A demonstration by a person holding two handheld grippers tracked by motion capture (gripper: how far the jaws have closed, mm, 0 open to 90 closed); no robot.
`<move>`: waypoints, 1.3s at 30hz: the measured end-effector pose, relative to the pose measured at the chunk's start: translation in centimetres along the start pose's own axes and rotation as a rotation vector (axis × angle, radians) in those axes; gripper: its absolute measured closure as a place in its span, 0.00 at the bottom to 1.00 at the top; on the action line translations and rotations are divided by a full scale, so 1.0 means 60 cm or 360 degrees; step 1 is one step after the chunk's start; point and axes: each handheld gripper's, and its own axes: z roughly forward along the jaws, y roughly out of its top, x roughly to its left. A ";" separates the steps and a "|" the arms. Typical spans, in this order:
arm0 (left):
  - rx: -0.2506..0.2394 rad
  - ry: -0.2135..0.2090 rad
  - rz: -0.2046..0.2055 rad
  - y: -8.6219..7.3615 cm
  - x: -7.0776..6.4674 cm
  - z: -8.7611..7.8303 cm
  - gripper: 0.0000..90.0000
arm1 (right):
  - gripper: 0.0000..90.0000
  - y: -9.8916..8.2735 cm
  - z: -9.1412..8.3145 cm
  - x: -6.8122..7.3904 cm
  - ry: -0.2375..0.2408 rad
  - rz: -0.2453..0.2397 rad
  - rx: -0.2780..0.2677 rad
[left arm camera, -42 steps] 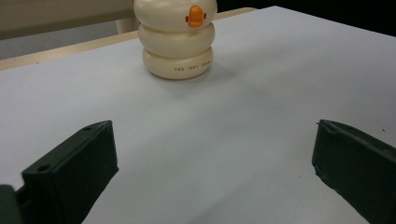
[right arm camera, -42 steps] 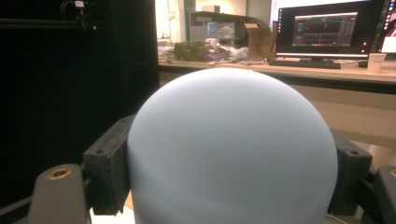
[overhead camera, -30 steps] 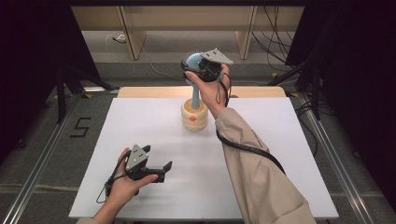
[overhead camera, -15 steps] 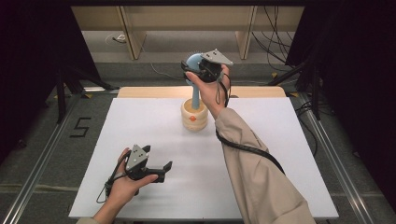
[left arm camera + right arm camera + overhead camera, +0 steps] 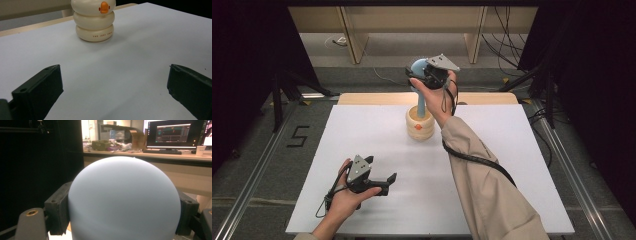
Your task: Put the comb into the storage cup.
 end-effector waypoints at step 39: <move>-0.0001 0.0000 0.0002 0.000 0.000 0.001 0.00 | 0.24 -0.014 0.009 -0.001 -0.0008 0.0003 0.0027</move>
